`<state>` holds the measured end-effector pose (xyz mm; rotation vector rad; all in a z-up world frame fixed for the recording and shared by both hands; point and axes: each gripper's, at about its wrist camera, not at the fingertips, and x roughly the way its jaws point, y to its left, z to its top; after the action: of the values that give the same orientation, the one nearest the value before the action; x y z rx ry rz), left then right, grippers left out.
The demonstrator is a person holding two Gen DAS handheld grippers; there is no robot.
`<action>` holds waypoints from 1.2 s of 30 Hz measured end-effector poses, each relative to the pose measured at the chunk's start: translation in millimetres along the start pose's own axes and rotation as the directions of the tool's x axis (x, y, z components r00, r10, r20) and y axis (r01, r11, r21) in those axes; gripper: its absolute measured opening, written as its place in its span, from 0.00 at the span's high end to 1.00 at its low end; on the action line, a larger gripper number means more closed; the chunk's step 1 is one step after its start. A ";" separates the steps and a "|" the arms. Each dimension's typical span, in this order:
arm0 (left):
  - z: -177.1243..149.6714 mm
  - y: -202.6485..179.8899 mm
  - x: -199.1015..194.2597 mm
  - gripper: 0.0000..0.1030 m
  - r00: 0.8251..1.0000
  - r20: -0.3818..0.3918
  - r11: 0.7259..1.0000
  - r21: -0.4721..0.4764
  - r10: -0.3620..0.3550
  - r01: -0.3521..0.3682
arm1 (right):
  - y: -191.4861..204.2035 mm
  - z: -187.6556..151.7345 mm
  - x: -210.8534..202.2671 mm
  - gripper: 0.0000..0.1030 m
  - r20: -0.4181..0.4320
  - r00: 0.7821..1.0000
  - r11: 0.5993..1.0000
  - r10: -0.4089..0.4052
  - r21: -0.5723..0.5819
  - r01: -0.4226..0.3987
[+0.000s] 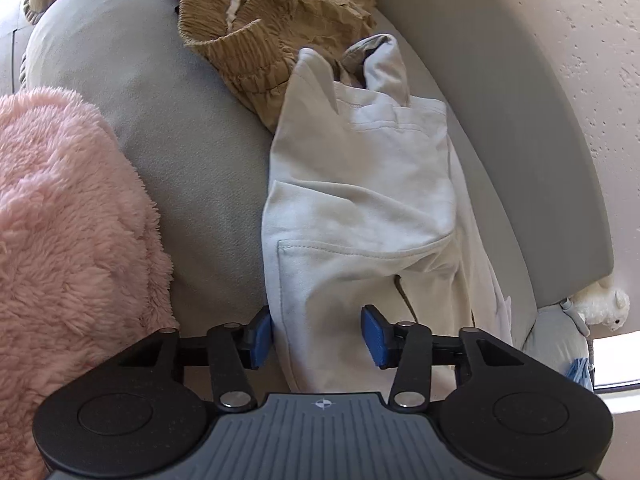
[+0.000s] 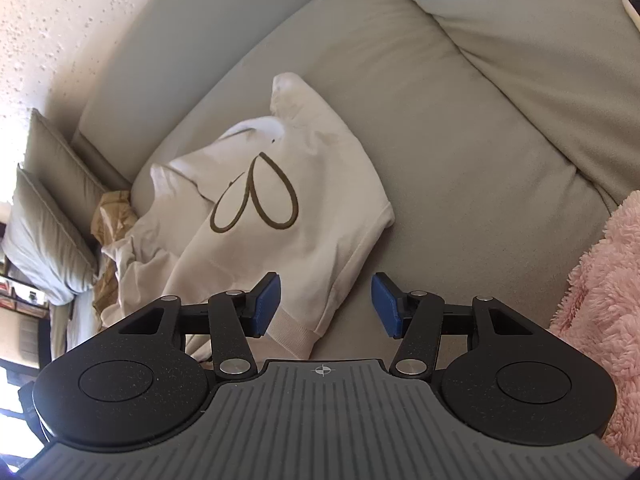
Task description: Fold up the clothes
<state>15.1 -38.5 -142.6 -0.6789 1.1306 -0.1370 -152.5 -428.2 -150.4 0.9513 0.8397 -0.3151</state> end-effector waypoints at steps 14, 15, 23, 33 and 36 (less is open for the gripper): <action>-0.6 8.6 8.5 0.62 0.998 -0.008 0.996 -0.058 -0.062 0.061 | -75.5 -2.9 21.6 0.47 0.081 0.967 0.853 0.243 0.457 -0.253; -0.6 8.3 9.3 0.62 0.997 -0.004 0.995 -0.057 -0.078 0.078 | -76.8 -2.8 22.9 0.47 0.086 0.965 0.847 0.250 0.464 -0.260; -0.6 16.3 29.2 0.72 0.989 -0.025 0.981 -0.129 -0.148 0.143 | -56.1 4.2 39.2 0.60 0.110 0.962 0.893 0.251 0.356 -0.274; -3.0 19.6 13.4 0.97 0.995 -0.007 0.990 -0.103 -0.096 0.095 | -44.3 6.1 56.3 0.94 0.073 0.970 0.904 0.231 0.353 -0.242; -4.2 6.6 -5.8 0.99 0.996 0.040 0.997 -0.008 -0.078 0.079 | -34.0 5.0 43.8 0.94 0.087 0.978 0.936 0.192 0.284 -0.209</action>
<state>7.4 -32.5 -142.9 -0.7322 1.0674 -0.1843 -141.2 -446.6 -201.7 1.2885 0.6459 -0.2927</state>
